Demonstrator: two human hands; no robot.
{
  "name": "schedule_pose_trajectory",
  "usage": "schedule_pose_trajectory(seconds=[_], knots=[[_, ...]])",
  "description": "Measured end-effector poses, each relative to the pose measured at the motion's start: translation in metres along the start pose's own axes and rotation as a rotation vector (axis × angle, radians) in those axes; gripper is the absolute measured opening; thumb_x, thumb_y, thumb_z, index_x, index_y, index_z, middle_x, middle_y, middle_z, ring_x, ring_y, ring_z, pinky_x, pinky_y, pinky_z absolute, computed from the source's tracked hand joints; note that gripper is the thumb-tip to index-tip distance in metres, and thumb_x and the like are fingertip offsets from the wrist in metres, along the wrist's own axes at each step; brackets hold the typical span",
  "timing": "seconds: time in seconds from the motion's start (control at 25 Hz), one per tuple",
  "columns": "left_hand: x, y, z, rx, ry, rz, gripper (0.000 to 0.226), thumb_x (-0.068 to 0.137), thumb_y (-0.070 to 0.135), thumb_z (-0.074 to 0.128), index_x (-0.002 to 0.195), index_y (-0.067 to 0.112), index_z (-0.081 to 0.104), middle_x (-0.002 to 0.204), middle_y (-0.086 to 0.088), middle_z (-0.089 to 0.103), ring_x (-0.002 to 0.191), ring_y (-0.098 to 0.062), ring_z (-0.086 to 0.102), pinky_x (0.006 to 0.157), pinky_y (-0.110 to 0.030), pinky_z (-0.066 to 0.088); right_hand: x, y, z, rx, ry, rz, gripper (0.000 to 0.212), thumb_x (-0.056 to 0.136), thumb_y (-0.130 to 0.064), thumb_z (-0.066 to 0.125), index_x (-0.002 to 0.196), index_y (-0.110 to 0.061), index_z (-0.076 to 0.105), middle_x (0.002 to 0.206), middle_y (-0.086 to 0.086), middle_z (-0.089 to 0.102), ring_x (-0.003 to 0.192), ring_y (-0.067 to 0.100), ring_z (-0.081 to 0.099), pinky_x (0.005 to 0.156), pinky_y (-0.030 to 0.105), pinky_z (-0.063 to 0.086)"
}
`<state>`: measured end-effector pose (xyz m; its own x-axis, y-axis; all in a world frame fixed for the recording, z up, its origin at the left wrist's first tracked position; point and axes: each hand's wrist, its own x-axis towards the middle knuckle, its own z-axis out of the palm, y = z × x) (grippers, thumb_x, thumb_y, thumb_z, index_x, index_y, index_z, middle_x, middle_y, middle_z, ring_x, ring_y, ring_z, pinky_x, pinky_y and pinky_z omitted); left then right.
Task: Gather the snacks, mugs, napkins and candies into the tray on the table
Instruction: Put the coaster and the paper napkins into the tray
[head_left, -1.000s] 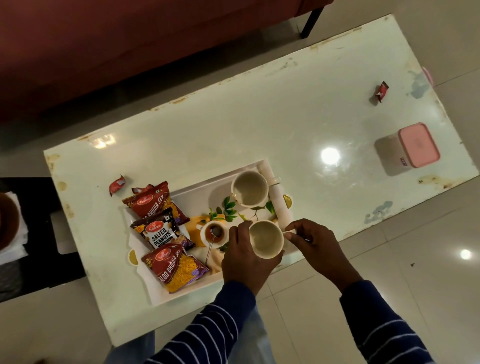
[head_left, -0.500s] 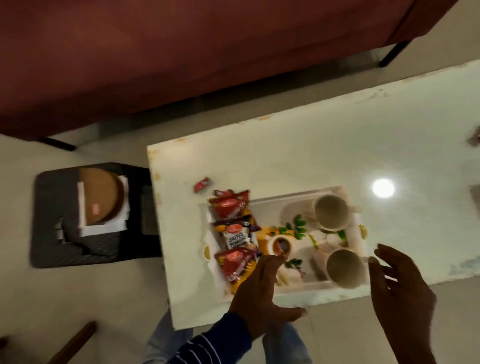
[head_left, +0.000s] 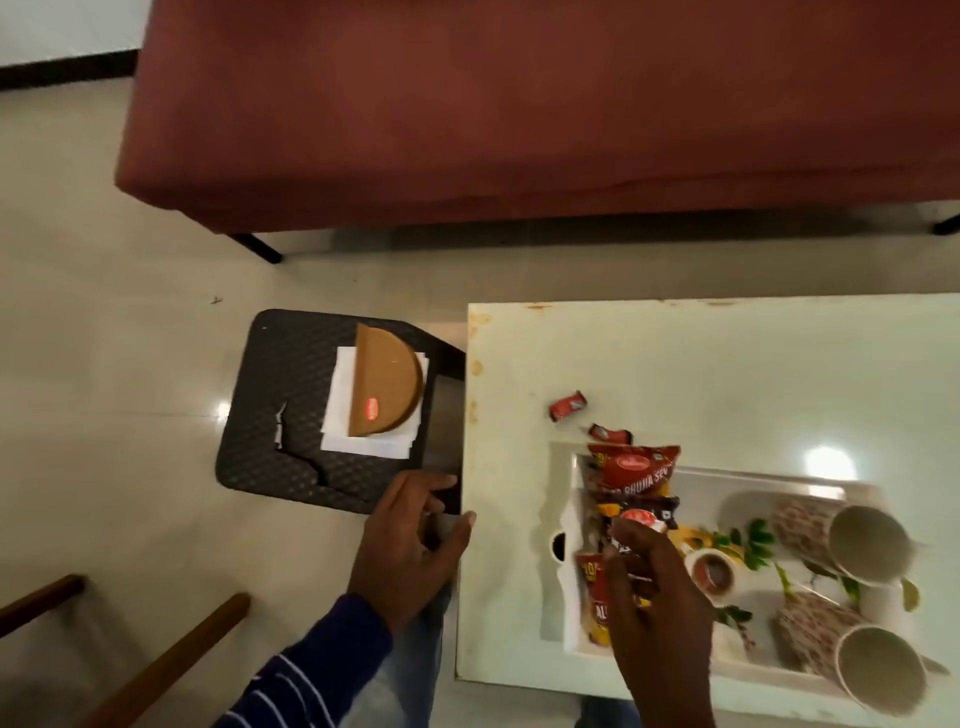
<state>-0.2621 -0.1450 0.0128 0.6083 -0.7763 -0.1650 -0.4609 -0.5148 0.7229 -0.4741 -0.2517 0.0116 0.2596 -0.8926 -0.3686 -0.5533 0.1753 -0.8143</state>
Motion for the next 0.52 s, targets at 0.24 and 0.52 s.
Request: schedule_pose_trajectory(seconds=[0.24, 0.52], knots=[[0.086, -0.063, -0.068, 0.117, 0.044, -0.056, 0.037, 0.087, 0.047, 0.056, 0.118, 0.027, 0.055, 0.118, 0.003, 0.059, 0.106, -0.011, 0.056, 0.087, -0.028, 0.049, 0.03, -0.06, 0.133, 0.095, -0.172, 0.126, 0.023, 0.092, -0.02, 0.064, 0.115, -0.024, 0.065, 0.11, -0.009, 0.069, 0.091, 0.002, 0.066, 0.073, 0.011, 0.054], [0.2, -0.106, -0.09, 0.372, -0.277, 0.067, 0.054, 0.094, 0.022, 0.056, 0.145, 0.016, 0.039, 0.14, -0.007, 0.046, 0.128, -0.024, 0.046, 0.103, -0.036, 0.043, 0.064, -0.084, 0.246, 0.126, -0.174, 0.338, 0.01, 0.092, -0.03, 0.062, 0.089, -0.024, 0.068, 0.085, -0.002, 0.07, 0.083, 0.019, 0.068, 0.08, 0.044, 0.061]])
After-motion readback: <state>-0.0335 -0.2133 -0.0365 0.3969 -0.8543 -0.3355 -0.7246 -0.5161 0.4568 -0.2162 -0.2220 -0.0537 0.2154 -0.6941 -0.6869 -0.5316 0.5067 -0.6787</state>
